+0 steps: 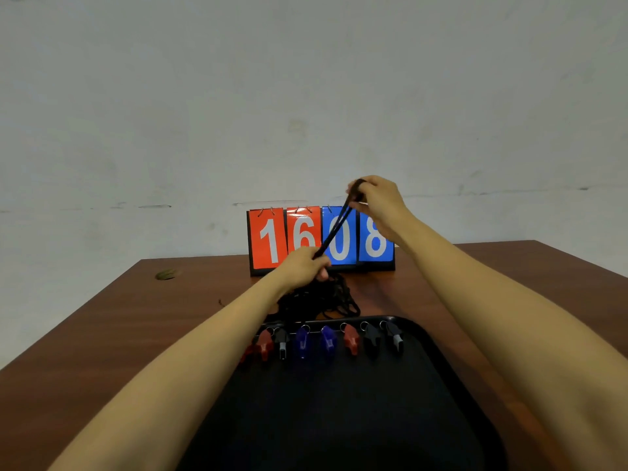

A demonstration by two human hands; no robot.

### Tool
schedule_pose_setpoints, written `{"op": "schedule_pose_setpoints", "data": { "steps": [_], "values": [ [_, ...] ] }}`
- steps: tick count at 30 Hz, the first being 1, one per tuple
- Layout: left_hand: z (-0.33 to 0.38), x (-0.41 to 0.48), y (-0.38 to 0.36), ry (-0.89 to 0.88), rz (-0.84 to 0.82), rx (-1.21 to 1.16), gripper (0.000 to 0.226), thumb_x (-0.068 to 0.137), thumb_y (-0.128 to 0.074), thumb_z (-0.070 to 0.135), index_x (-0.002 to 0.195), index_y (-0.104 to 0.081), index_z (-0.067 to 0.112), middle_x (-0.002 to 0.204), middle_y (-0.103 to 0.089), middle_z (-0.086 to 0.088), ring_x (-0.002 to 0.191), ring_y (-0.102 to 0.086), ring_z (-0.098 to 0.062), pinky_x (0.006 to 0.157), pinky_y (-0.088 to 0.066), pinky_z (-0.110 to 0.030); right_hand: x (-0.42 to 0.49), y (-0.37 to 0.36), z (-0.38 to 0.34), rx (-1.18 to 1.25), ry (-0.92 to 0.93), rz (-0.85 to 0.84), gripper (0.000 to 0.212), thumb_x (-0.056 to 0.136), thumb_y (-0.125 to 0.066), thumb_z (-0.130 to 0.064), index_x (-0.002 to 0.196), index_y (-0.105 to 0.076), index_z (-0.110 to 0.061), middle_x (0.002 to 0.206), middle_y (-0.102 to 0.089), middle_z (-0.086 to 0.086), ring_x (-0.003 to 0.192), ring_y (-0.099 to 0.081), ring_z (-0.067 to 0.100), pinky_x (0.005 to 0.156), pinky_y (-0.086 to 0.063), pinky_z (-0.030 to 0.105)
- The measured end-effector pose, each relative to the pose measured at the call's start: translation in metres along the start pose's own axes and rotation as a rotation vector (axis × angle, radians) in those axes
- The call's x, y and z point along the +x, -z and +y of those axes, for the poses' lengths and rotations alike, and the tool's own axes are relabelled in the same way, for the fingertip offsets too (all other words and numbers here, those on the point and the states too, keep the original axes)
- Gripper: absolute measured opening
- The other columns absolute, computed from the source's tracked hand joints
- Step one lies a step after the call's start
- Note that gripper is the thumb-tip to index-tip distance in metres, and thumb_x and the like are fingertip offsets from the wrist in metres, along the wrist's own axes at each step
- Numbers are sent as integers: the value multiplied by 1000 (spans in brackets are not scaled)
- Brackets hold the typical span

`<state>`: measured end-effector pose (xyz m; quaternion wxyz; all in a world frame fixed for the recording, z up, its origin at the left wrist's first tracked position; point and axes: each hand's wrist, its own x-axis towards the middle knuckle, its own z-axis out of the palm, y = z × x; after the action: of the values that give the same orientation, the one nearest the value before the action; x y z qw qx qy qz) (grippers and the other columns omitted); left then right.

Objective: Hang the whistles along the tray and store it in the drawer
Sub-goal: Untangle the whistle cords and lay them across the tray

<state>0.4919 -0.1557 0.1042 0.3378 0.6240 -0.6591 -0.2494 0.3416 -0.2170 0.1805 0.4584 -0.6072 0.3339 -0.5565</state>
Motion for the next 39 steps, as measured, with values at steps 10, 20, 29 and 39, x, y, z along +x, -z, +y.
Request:
{"op": "schedule_pose_setpoints", "data": {
  "steps": [10,20,29,39],
  "values": [
    [5,-6,33,14,65,-242,21,97,-49,19,108,-61,5,79,-56,-1,56,-40,-10,53,-36,-20,-3,37,58,-1013,47,-196,19,98,-42,-13,100,-59,-5,101,-57,16,75,-47,21,58,-36,27],
    [-20,-15,44,72,348,-90,32,97,-46,26,96,-68,3,128,-57,-9,118,-49,-23,96,-37,-33,-14,85,70,-1248,-4,-240,21,99,-43,-15,107,-58,-1,97,-57,12,81,-52,27,66,-40,31],
    [2,-32,20,15,124,216,61,88,-63,34,140,-40,11,144,-44,-7,131,-43,-24,107,-36,-38,-44,60,22,-983,204,-341,22,96,-52,-26,110,-67,-16,87,-64,1,77,-61,14,77,-50,30],
    [47,-44,6,-130,42,-322,49,99,-27,48,120,-59,17,100,-71,-1,97,-67,-13,100,-42,-34,-58,24,-5,-997,340,-296,18,89,-62,-32,95,-65,-16,79,-68,-1,65,-54,10,60,-39,26]
  ]
}}
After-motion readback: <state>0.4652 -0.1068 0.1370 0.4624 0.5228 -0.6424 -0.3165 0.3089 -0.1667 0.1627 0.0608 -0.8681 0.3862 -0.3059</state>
